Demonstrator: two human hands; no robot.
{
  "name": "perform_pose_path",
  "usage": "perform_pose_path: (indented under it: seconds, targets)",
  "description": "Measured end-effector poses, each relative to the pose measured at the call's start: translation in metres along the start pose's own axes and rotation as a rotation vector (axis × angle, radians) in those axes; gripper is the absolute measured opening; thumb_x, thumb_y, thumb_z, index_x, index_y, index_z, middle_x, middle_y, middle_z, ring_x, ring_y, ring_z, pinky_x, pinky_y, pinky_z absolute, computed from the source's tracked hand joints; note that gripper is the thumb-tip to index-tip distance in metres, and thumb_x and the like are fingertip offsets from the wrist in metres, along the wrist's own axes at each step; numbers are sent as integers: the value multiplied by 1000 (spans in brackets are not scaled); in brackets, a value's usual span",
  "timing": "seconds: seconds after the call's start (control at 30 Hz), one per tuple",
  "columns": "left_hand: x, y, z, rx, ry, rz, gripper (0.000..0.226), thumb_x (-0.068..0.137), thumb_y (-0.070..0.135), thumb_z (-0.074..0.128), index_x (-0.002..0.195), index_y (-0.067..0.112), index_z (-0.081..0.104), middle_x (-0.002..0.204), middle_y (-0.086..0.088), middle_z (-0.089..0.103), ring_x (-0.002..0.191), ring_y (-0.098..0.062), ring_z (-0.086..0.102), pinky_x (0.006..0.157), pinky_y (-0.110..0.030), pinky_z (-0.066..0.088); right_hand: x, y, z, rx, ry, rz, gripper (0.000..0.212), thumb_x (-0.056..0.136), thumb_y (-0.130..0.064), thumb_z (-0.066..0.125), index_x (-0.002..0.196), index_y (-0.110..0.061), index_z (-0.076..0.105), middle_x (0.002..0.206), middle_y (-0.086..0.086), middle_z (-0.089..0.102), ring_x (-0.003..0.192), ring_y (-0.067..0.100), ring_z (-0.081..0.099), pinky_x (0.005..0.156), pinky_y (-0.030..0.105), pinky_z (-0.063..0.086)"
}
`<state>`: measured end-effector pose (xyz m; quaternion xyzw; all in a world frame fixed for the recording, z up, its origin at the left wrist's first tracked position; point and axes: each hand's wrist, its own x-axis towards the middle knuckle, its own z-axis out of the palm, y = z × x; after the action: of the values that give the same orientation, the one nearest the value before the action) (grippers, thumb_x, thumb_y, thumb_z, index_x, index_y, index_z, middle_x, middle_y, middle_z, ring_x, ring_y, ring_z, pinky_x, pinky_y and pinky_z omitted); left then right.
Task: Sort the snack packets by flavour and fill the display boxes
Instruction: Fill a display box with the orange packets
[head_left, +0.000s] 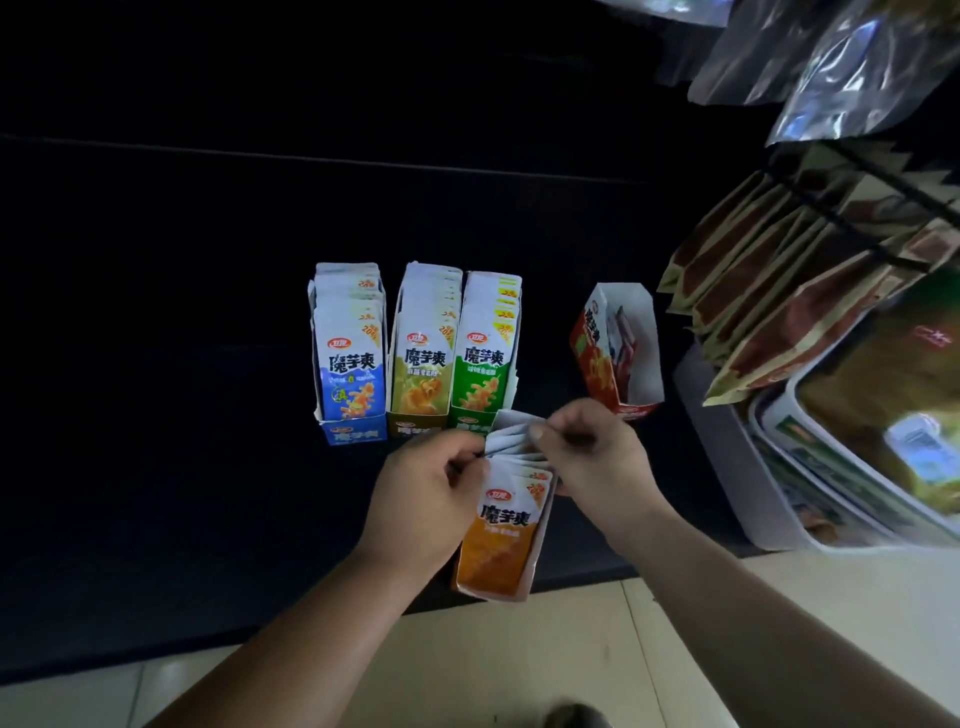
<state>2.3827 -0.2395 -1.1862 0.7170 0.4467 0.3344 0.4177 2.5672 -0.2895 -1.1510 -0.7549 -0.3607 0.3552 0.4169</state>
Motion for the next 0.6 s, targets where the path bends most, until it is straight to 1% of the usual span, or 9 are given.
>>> perform_pose_path:
  seconds: [0.1,0.2,0.27,0.3,0.37,0.43,0.5,0.57,0.6]
  targets:
    - [2,4,4,13,11,27,22,91,14,75,112,21,74,85,15,67,74,-5,66,65,-33,59,-2,7,-5,-89,-1,-102,14,91,-29,78,94,-32,64,107,0,67,98,16,68,79,40,62]
    - [5,5,4,8,-29,23,21,93,13,74,111,23,74,87,18,62,78,-1,63,64,-21,54,2,6,-7,-122,-62,-77,15,93,-26,77,101,-35,68,116,0,63,102,13,66,80,26,58]
    - [7,4,3,33,-62,19,26,95,14,71,118,27,73,89,17,60,79,1,61,64,-14,48,8,4,-7,-218,-106,-54,16,96,-27,73,110,-33,71,119,0,57,105,12,62,79,18,51]
    - [7,3,3,42,-78,17,30,96,15,71,122,28,72,89,16,60,78,0,60,64,-14,47,11,3,-7,-255,-104,-49,13,97,-28,71,110,-31,72,119,0,56,104,12,61,77,16,48]
    - [7,2,2,49,-113,10,39,96,17,71,132,32,67,89,14,60,76,-2,60,66,-21,51,15,1,-7,-335,-85,-63,8,99,-29,67,105,-26,72,116,3,59,98,14,61,72,19,45]
    - [4,-1,1,53,-139,-42,48,94,20,73,138,34,60,94,13,62,78,-5,64,72,-32,59,18,0,-7,-458,-81,-105,14,100,-30,65,108,-19,69,117,2,56,97,18,59,79,30,51]
    - [-2,-5,1,78,-141,-108,49,93,25,75,137,35,56,99,13,64,82,-7,67,75,-36,62,18,-3,-5,-520,-53,-122,17,100,-33,66,106,-18,68,117,0,53,96,18,58,83,37,53]
    - [-8,-10,0,132,-142,-148,41,93,32,75,130,33,59,100,14,65,83,-6,67,75,-34,61,18,-4,-5,-445,29,-109,16,94,-37,73,98,-23,65,114,-2,55,93,14,59,75,32,51]
    - [-10,-11,0,155,-155,-173,37,93,36,74,127,31,61,99,14,67,84,-5,67,74,-31,60,15,-3,-5,-340,81,-80,20,91,-38,77,100,-27,63,113,-5,58,95,12,60,75,31,53]
